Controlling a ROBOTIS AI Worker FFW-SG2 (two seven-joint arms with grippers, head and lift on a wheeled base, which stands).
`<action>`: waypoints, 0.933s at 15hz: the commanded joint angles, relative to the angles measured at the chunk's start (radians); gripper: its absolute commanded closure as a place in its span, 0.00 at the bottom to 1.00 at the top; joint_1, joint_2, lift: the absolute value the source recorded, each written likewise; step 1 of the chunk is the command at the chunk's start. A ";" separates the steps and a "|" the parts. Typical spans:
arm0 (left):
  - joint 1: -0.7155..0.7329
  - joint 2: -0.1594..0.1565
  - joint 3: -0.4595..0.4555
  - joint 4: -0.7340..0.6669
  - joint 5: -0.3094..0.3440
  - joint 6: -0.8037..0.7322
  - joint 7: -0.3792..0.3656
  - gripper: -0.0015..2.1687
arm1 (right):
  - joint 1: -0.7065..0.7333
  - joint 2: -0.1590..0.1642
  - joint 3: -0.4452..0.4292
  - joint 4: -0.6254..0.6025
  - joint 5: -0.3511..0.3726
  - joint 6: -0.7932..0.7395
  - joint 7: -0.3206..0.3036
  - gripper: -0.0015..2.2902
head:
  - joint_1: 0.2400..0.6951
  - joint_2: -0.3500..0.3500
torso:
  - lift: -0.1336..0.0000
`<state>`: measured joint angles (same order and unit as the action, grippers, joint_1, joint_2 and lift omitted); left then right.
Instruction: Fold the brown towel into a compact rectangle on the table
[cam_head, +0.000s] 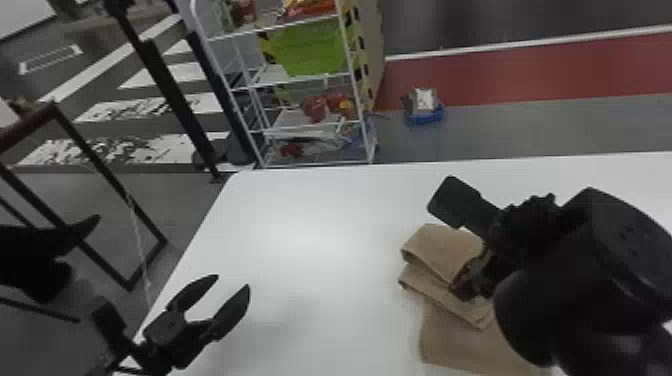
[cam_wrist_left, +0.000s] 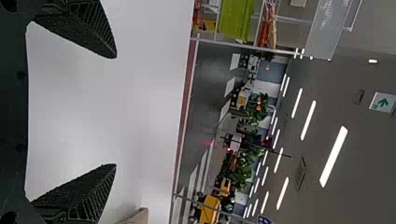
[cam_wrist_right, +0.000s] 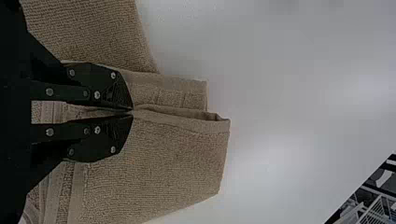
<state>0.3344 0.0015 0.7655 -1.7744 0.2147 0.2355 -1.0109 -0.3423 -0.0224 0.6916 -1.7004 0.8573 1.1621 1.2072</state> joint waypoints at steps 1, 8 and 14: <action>0.000 -0.004 0.000 0.001 0.000 0.000 -0.002 0.02 | 0.003 -0.001 0.003 0.004 0.003 0.003 0.000 0.49 | 1.00 1.00 | 0.08; 0.003 -0.004 0.005 -0.003 0.000 0.000 -0.003 0.02 | 0.045 -0.028 -0.003 -0.197 -0.049 0.046 0.055 0.50 | 1.00 1.00 | 0.08; -0.002 -0.004 -0.005 0.001 0.000 0.000 0.002 0.02 | 0.106 -0.126 0.052 -0.248 0.023 -0.049 0.160 0.50 | 1.00 1.00 | 0.08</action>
<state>0.3346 0.0015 0.7620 -1.7747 0.2147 0.2355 -1.0102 -0.2437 -0.1279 0.7391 -1.9555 0.8577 1.1694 1.3635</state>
